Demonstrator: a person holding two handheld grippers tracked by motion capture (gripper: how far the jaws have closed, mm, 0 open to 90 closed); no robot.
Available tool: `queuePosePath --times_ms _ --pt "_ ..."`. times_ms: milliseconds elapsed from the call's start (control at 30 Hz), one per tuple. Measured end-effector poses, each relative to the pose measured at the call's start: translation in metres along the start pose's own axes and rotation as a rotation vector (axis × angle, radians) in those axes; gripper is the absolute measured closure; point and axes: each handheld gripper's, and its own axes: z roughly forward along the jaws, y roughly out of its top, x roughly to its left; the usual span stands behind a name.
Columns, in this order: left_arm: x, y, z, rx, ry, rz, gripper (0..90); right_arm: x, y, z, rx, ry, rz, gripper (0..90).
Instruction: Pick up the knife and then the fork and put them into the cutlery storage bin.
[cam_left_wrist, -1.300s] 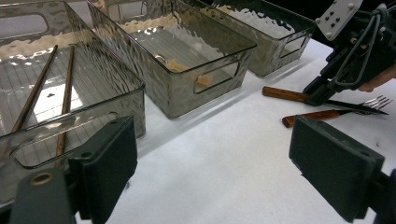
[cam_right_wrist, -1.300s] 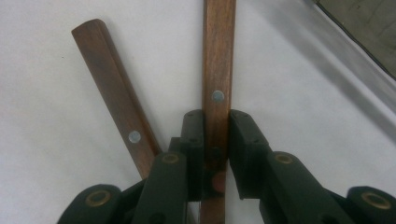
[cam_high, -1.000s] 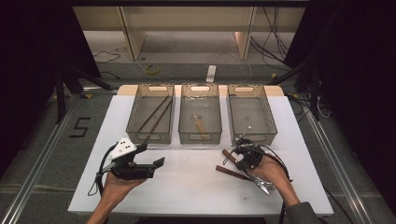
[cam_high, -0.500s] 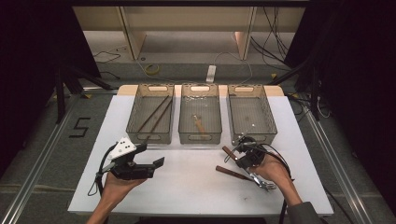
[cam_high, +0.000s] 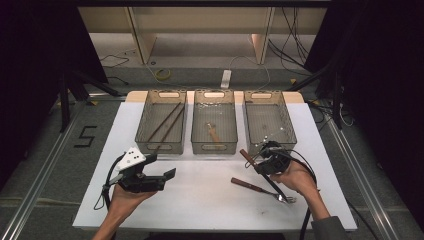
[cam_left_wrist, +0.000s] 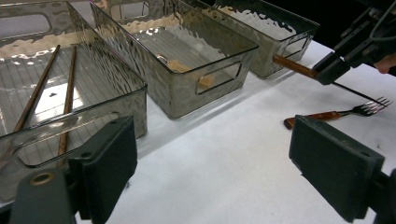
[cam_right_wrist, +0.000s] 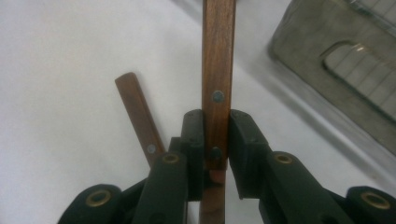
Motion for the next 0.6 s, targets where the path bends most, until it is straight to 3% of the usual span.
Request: queuePosePath --times_ms 233,600 --pt "0.001 0.000 -0.001 -0.010 -0.004 -0.007 14.6 -0.013 0.006 -0.027 -0.108 -0.019 0.026 77.3" --pt "0.000 0.000 0.000 -0.016 -0.010 -0.007 14.6 -0.039 0.024 -0.048 -0.218 -0.021 0.095 77.2"
